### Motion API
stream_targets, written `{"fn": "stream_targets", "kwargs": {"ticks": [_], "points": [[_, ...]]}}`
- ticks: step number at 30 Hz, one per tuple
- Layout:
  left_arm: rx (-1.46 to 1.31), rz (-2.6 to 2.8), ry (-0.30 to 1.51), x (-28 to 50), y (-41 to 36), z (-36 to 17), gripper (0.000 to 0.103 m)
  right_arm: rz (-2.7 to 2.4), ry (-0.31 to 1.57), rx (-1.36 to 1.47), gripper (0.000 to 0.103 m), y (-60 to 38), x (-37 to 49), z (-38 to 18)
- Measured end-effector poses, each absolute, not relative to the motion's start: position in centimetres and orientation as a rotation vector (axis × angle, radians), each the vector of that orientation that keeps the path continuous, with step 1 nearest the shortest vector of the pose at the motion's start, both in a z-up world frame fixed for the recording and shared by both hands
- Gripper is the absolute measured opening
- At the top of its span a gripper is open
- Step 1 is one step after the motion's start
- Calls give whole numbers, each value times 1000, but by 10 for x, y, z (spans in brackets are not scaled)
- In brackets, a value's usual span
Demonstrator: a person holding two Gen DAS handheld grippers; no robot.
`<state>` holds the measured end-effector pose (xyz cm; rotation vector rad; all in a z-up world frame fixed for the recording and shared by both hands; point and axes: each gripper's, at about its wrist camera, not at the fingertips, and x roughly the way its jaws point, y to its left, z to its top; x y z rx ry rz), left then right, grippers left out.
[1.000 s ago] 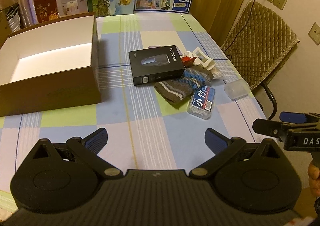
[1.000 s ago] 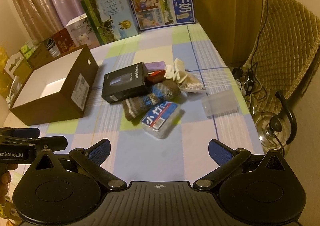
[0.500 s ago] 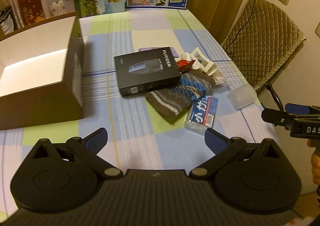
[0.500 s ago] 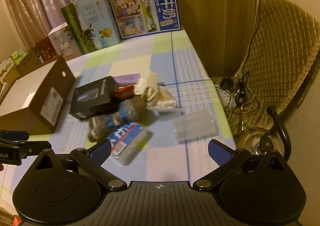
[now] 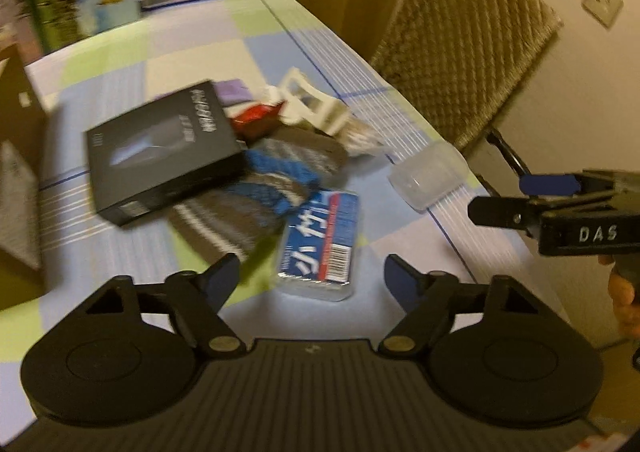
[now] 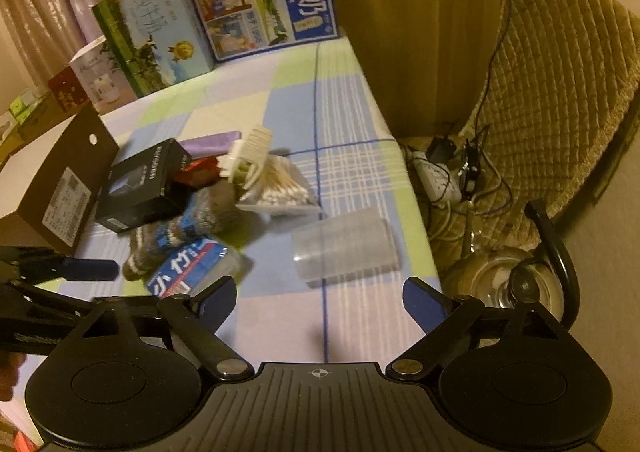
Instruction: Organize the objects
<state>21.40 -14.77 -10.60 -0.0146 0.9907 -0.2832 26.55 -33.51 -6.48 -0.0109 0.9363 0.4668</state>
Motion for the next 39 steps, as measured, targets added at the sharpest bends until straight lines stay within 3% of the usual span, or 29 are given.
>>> {"fn": "stream_targets", "kwargs": {"ticks": [14, 16, 18, 39], "points": [[116, -300, 1039, 253, -185, -142, 72, 402, 968, 26, 89, -362, 277, -72], [131, -291, 1043, 256, -189, -146, 69, 403, 969, 24, 88, -362, 280, -72], [137, -269, 1039, 257, -189, -147, 54, 412, 970, 22, 89, -360, 282, -73], [-74, -125, 992, 196, -101, -90, 54, 506, 963, -144, 88, -304, 323, -111]]}}
